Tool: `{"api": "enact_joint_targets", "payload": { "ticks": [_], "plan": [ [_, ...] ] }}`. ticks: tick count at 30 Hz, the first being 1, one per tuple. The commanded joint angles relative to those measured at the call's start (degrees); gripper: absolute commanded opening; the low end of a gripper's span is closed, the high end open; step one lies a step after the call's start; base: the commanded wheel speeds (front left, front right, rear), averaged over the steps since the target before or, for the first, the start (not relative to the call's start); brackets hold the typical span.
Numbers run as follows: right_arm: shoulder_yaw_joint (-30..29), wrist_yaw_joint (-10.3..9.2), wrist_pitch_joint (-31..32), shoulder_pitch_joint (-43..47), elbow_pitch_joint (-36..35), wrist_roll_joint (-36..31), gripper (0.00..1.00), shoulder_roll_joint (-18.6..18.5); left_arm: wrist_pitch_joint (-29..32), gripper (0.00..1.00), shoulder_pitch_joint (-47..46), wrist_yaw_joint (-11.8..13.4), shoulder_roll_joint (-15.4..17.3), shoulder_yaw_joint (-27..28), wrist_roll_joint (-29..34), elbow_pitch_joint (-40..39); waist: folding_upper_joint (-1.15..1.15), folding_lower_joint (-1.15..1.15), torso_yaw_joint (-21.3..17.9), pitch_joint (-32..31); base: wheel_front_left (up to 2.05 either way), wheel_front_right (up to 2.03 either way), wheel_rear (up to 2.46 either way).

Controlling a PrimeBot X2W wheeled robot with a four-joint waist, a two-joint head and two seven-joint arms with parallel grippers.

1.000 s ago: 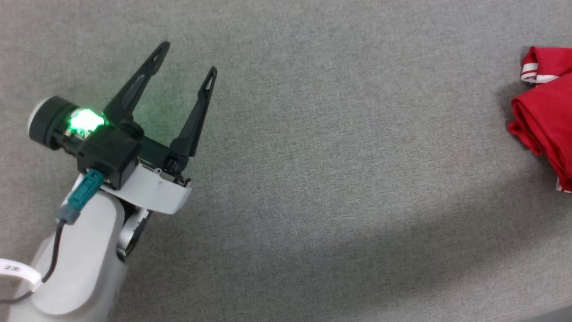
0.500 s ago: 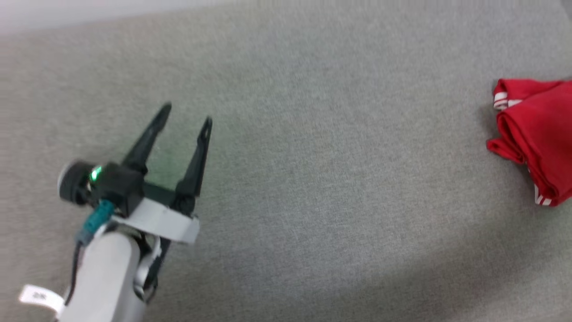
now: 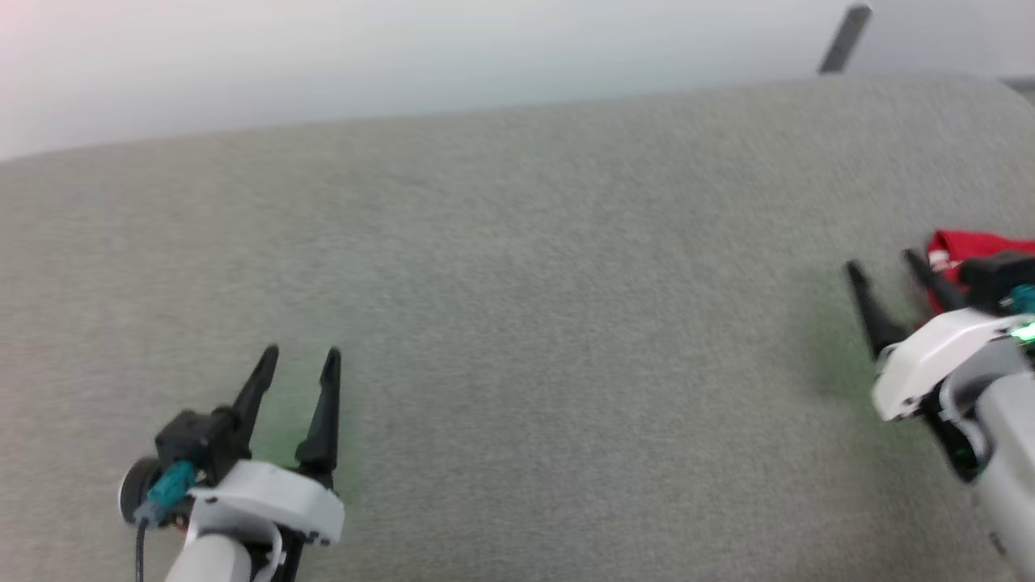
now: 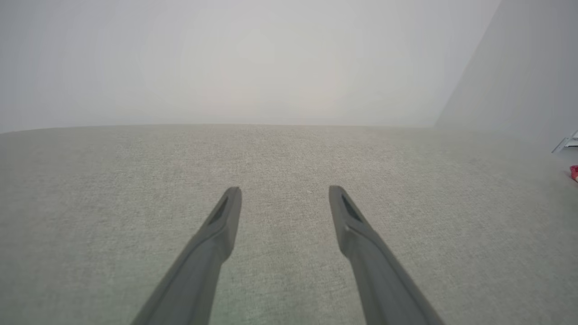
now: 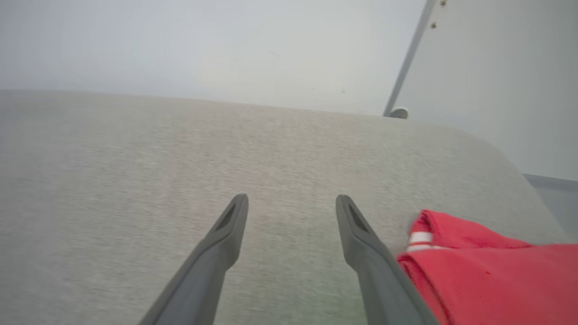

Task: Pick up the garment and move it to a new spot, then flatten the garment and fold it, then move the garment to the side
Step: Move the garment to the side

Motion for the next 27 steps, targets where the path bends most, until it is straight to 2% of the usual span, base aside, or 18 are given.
{"api": "enact_joint_targets", "payload": {
  "ticks": [1, 8, 16, 27],
  "plan": [
    [0.9, -0.05, -0.6, 1.6, -1.5, 1.1, 1.0, 0.8, 0.0, 1.0, 1.7, -0.3, -0.5, 1.0, 0.2, 0.8, 0.0, 0.0, 4.5, -4.8, 0.0, 0.0, 0.0],
    [-0.3, -0.05, -1.0, 6.4, -7.9, 1.6, 1.0, 3.2, 0.0, 1.0, 5.9, -1.0, -1.7, 2.8, 1.2, 1.6, 0.0, 0.0, 6.8, -10.0, 0.0, 0.0, 0.0],
    [-8.3, -0.05, -1.0, 17.0, -17.5, -0.8, 1.0, 3.7, 0.0, 1.0, 10.6, -1.5, -2.1, 4.5, 2.3, -1.5, 0.0, 0.0, 8.1, -13.4, 0.0, 0.0, 0.0],
    [-17.9, -0.04, -1.0, 31.5, -26.7, -3.6, 1.0, 4.0, 0.0, 1.0, 17.0, -1.5, -3.4, 6.1, 3.4, -7.0, 0.0, 0.0, 8.9, -15.4, 0.0, 0.0, 0.0]
  ]
}}
